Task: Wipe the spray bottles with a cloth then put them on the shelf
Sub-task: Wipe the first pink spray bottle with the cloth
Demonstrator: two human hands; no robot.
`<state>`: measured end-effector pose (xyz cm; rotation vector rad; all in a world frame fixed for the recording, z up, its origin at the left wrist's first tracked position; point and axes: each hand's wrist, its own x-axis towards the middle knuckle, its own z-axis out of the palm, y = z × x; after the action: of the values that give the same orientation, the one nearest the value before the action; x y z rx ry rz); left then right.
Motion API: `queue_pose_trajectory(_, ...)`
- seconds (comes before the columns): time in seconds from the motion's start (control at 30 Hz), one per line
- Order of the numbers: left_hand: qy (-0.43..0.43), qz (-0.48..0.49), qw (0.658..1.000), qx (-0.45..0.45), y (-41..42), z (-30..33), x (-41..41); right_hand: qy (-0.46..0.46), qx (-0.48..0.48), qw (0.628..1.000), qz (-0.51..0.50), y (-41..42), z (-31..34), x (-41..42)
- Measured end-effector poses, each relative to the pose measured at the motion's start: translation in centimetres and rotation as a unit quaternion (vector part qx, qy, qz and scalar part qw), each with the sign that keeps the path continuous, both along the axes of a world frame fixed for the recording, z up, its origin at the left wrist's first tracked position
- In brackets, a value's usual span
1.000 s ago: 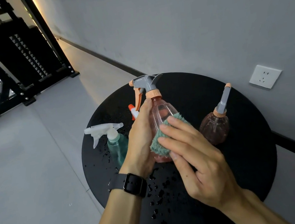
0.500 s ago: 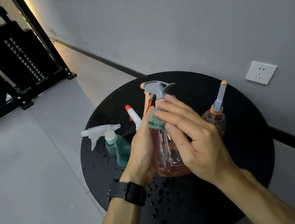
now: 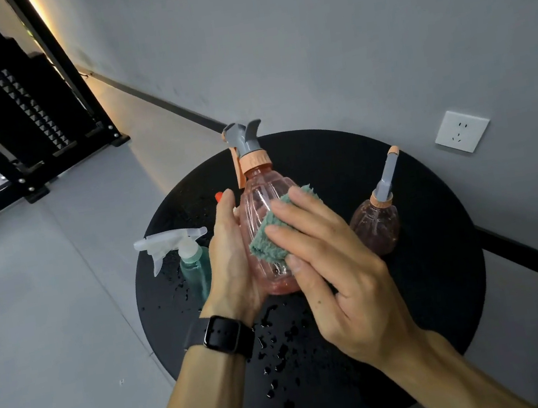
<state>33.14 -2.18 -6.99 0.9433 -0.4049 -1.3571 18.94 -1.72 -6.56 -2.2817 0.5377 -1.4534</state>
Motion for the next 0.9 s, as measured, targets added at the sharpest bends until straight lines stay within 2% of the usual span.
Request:
queue_pose_trajectory(0.13,-0.035,0.012,0.999,0.019,0.2,0.2,-0.8,0.000,-0.006,1.000,-0.027,-0.3,0.3,0.1)
queue_pose_trajectory(0.27,-0.072,-0.038,0.997,-0.014,1.0,0.7,-2.3,-0.009,0.010,0.998,-0.065,-1.2,0.7,0.2)
queue_pose_trajectory(0.47,-0.119,-0.066,0.990,-0.033,1.7,0.7,-2.9,-0.005,0.098,0.994,-0.057,-2.4,1.2,0.3)
queue_pose_trajectory(0.63,-0.068,-0.039,0.996,-0.037,1.7,0.8,-2.2,-0.006,0.147,0.989,-0.013,-1.8,0.9,0.4)
queue_pose_trajectory(0.9,0.008,-0.005,0.998,-0.063,1.4,0.6,-0.6,-0.018,0.069,0.997,-0.001,0.5,-0.7,0.6)
